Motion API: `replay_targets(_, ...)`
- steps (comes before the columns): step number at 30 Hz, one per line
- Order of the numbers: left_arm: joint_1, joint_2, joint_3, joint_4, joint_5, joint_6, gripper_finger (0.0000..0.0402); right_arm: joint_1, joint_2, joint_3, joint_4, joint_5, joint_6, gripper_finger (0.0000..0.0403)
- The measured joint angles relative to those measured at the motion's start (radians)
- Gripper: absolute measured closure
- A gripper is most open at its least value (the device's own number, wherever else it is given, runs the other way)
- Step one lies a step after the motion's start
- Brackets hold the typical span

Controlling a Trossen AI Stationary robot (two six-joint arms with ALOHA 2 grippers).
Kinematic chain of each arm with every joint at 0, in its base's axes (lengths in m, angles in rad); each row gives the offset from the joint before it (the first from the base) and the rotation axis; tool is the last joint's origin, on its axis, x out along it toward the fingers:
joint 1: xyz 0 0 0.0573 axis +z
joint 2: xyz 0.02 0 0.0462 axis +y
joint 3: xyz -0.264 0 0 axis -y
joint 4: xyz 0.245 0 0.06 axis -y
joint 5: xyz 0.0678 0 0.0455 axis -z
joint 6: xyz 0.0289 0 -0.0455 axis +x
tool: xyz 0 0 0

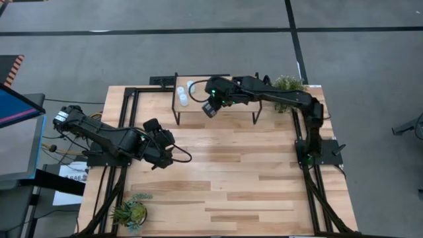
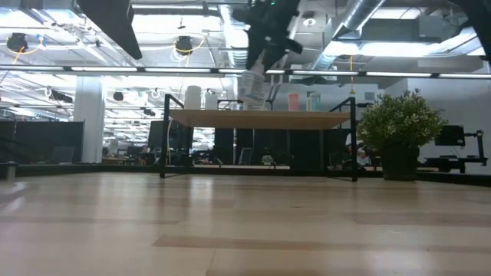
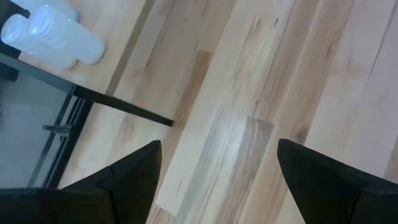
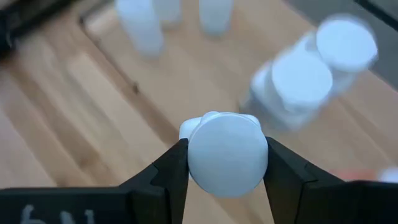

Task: Pick and place medicine bottles onto shelf by color
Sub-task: Put the white medicine bottle on the shelf aligned with the other white medicine bottles

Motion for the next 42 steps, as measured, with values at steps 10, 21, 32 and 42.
replay_targets(10, 0.001, 0.0, 0.0, -0.013, 0.0, 0.04, 0.0095, -0.022, -0.003, 0.009, -0.081, 0.004, 0.042, 0.0225)
replay_targets(21, 0.001, 0.0, 0.0, -0.013, 0.001, 0.066, 0.0095, -0.055, -0.003, 0.009, -0.125, -0.077, -0.056, 0.0223)
replay_targets(32, 0.001, 0.0, 0.0, -0.013, 0.001, 0.064, 0.0095, -0.092, -0.003, 0.009, -0.145, -0.101, -0.085, 0.0221)
replay_targets(42, 0.025, 0.0, 0.0, -0.013, 0.005, 0.068, 0.0095, -0.109, -0.003, 0.008, -0.113, -0.104, -0.123, 0.0173)
